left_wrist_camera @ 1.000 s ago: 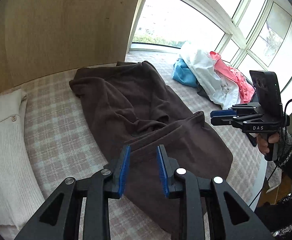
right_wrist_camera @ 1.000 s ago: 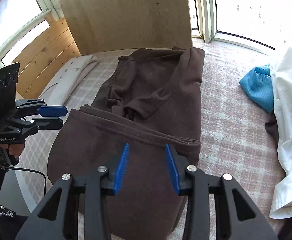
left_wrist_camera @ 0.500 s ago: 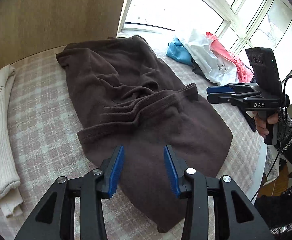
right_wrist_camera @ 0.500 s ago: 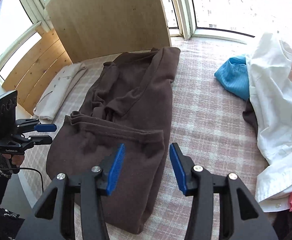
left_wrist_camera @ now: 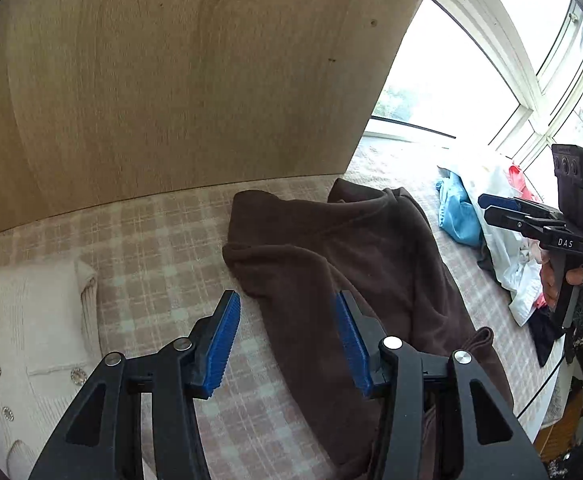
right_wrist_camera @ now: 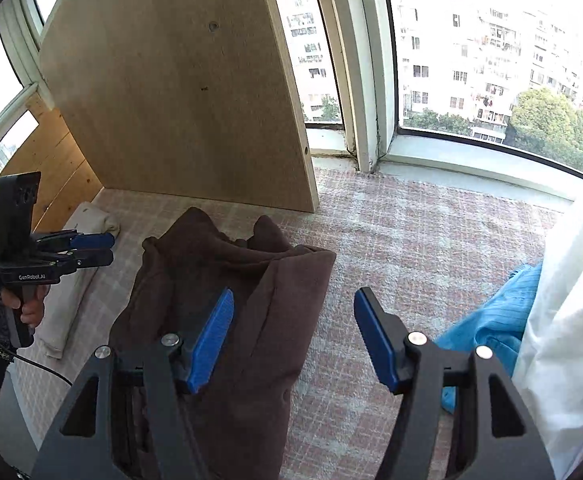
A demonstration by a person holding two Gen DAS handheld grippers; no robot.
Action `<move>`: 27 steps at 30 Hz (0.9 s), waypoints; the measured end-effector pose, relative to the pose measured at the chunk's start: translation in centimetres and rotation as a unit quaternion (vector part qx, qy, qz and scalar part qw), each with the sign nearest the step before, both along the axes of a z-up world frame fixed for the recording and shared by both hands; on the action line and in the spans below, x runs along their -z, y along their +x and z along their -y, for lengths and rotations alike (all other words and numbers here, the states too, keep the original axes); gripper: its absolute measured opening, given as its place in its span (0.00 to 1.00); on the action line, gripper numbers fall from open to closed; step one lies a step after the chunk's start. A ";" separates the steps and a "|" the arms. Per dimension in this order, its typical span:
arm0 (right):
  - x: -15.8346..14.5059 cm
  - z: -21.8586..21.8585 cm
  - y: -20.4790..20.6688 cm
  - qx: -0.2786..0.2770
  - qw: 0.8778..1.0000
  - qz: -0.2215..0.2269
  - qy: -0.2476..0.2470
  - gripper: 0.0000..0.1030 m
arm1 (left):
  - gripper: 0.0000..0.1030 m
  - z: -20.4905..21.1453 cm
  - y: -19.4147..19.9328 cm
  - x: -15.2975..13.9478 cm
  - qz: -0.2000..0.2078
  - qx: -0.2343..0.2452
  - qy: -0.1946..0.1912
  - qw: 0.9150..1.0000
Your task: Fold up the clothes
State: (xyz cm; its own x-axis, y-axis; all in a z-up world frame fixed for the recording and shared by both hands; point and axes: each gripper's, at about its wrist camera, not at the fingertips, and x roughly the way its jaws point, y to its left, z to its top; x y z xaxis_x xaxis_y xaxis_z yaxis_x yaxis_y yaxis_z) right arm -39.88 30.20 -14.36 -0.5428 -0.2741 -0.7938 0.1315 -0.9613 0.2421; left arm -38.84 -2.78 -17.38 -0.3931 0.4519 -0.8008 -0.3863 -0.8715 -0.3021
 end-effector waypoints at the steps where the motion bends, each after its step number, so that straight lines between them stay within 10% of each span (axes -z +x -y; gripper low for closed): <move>1: 0.8 -0.2 -1.3 0.001 1.000 0.010 -0.005 0.60 | 0.46 -0.2 -1.3 0.7 0.007 -0.004 0.001 1.000; 8: 3.3 0.5 -7.2 -0.056 0.997 0.029 -0.047 0.60 | 0.46 -1.9 -6.9 4.3 0.016 -0.004 -0.019 1.000; 13: 4.7 4.1 -8.7 -0.127 0.991 0.043 0.018 0.60 | 0.46 -3.6 -7.5 5.7 0.000 0.027 -0.059 0.998; 19: 5.6 5.7 -8.1 -0.149 0.986 0.049 0.050 0.06 | 0.14 -5.1 -6.5 6.4 -0.030 0.065 -0.083 0.994; 24: 3.8 0.4 -7.6 -0.045 0.993 0.029 -0.104 0.06 | 0.07 -4.1 -4.7 4.5 -0.059 0.059 -0.060 0.995; 27: 4.1 -0.9 -7.9 0.022 0.999 0.035 -0.027 0.28 | 0.07 -3.2 -3.9 3.7 -0.070 0.046 -0.042 0.996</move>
State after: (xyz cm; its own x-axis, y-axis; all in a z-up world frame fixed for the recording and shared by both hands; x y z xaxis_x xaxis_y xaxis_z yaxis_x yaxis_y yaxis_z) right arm -47.79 31.07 -18.51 -0.4991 -0.2945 -0.8150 0.0695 -0.9511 0.3011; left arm -42.69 0.38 -21.09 -0.4644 0.4240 -0.7775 -0.4986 -0.8508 -0.1661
